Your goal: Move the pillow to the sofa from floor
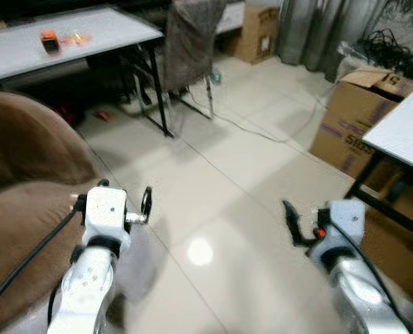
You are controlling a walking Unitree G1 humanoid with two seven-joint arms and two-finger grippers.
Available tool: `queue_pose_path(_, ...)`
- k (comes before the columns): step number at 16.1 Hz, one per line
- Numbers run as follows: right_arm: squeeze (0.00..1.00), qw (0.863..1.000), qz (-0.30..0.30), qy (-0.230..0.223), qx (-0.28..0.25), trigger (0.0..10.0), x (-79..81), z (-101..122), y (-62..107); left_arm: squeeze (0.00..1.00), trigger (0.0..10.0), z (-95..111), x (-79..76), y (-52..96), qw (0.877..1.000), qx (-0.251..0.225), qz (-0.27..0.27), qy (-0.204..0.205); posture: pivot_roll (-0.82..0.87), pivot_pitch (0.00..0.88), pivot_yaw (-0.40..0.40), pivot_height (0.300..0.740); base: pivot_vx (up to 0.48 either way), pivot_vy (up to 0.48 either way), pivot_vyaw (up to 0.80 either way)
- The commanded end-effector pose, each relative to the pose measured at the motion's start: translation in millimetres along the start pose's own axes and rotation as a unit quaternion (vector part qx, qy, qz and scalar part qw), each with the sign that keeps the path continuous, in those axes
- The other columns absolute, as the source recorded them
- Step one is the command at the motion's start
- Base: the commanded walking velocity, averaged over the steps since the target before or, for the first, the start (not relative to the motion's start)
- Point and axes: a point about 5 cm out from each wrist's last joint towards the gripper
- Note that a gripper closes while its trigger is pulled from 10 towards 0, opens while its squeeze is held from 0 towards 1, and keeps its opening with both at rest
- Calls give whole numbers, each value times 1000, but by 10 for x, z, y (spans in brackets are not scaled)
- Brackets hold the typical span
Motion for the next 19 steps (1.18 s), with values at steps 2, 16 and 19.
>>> queue_pose_path(2,0,999,29,17,8,10000,23,32,-29,1000,10000,13,-25,10,1000,-6,-2,19,-62,0,25,740,0,0,400)
queue_pose_path(16,0,999,5,-48,8,10000,-14,69,-115,914,10000,70,-43,-48,999,-20,-25,6,-55,0,23,740,78,0,487)
queue_pose_path(19,0,999,-26,-43,-4,10000,-77,75,-128,957,10000,74,-31,-60,999,-23,-24,9,-54,0,19,740,331,0,0)
Point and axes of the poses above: a point about 5 cm out from each wrist's last joint towards the gripper, its own y axis pointing back from the gripper into the wrist, its own z axis along the axis of the wrist's last joint, x = y × z, and after that the axes turned 1 degree about y, right-handed
